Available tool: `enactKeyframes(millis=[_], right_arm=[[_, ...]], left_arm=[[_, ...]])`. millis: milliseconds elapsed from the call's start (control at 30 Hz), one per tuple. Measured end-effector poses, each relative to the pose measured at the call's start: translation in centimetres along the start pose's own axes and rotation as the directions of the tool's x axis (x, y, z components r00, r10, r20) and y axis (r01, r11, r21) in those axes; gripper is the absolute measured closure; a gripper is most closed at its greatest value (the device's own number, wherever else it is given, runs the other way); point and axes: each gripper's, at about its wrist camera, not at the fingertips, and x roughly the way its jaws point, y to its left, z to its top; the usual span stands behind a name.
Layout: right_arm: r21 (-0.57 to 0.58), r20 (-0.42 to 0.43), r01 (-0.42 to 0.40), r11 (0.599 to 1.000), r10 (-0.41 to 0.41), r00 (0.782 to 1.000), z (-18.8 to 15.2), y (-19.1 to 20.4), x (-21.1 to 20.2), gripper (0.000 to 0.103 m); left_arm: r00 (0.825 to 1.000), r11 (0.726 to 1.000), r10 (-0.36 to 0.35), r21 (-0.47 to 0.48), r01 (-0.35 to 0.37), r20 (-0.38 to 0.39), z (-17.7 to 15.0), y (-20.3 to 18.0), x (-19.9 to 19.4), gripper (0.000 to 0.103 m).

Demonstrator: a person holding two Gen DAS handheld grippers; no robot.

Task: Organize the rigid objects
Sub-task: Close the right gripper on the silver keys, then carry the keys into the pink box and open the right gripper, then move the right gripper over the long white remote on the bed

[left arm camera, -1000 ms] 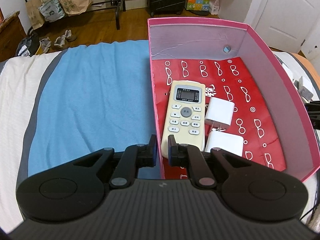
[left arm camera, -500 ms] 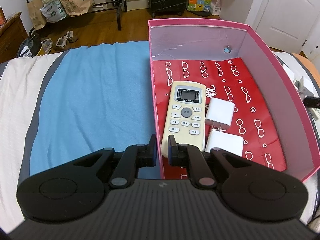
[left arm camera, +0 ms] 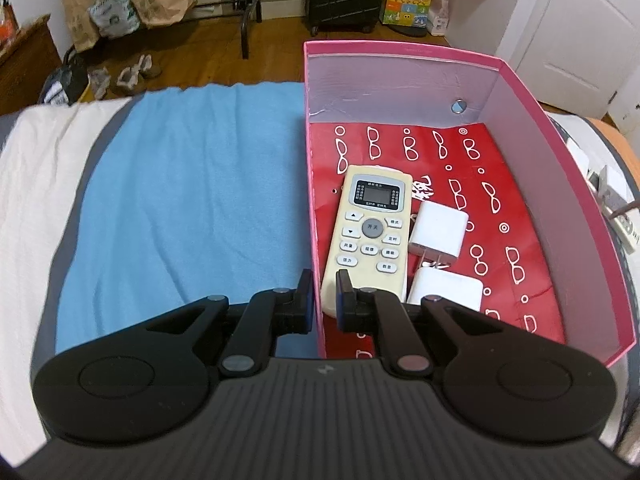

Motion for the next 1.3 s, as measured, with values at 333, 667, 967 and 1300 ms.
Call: enactKeyframes(millis=[333, 667, 967, 1300], right_arm=[[-0.058, -0.148, 0.016, 0.998, -0.024, 0.989, -0.7, 3.7, 7.8, 0.093], [0.072, -0.146, 0.009, 0.997, 0.002, 0.989, -2.5, 1.5, 8.5, 0.051], [0.001, -0.041, 0.027, 1.0, -0.027, 0.999, 0.8, -1.3, 1.6, 0.026], [0.035, -0.294, 0.232, 0.972, -0.211, 0.932, 2.7, -7.4, 0.4, 0.021]], left_arm=[[1.0, 0.999, -0.03, -0.018, 0.03, 0.009, -0.1, 0.7, -0.1, 0.095], [0.999, 0.999, -0.037, -0.022, 0.037, 0.012, -0.1, 0.7, 0.1, 0.095], [0.999, 0.999, -0.033, -0.019, 0.033, 0.012, 0.0, 0.6, 0.1, 0.095], [1.0, 1.0, -0.009, -0.017, 0.009, -0.002, 0.3, 0.2, 0.1, 0.093]])
